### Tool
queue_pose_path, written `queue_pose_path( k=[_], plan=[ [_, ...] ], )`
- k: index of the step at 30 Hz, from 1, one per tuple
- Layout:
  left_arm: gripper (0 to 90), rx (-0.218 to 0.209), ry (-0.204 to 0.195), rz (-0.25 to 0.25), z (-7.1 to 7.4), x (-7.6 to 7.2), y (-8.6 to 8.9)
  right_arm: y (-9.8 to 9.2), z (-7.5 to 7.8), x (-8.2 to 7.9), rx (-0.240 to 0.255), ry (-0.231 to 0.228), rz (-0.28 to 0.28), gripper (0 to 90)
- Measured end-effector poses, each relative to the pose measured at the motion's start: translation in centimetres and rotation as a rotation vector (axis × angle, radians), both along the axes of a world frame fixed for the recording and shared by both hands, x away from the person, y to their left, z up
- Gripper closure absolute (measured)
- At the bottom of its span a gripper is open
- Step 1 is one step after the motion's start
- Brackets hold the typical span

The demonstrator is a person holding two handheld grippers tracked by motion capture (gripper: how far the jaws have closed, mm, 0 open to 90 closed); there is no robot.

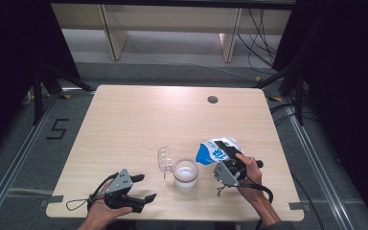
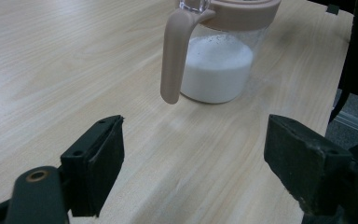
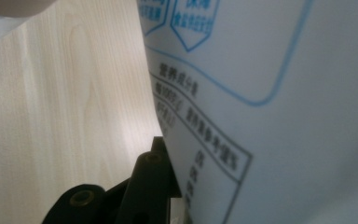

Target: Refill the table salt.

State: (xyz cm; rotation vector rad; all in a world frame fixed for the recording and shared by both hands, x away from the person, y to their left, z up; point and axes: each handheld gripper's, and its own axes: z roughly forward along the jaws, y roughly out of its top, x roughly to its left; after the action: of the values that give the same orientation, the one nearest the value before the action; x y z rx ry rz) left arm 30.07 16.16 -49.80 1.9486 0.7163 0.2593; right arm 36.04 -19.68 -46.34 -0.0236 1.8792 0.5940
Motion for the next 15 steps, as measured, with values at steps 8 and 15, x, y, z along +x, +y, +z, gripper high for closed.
queue_pose_path(
  k=[8, 15],
  plan=[
    [19.8, 0.016, -0.003, -0.010, 0.0, 0.1, 0.0, -2.6, 0.1, 1.0, 0.195, 0.134, -0.066, 77.6],
    [19.8, 0.014, -0.008, -0.015, 0.1, 0.1, 0.0, -4.5, -0.1, 1.8, 0.370, 0.237, -0.110, 78.0]
  ],
)
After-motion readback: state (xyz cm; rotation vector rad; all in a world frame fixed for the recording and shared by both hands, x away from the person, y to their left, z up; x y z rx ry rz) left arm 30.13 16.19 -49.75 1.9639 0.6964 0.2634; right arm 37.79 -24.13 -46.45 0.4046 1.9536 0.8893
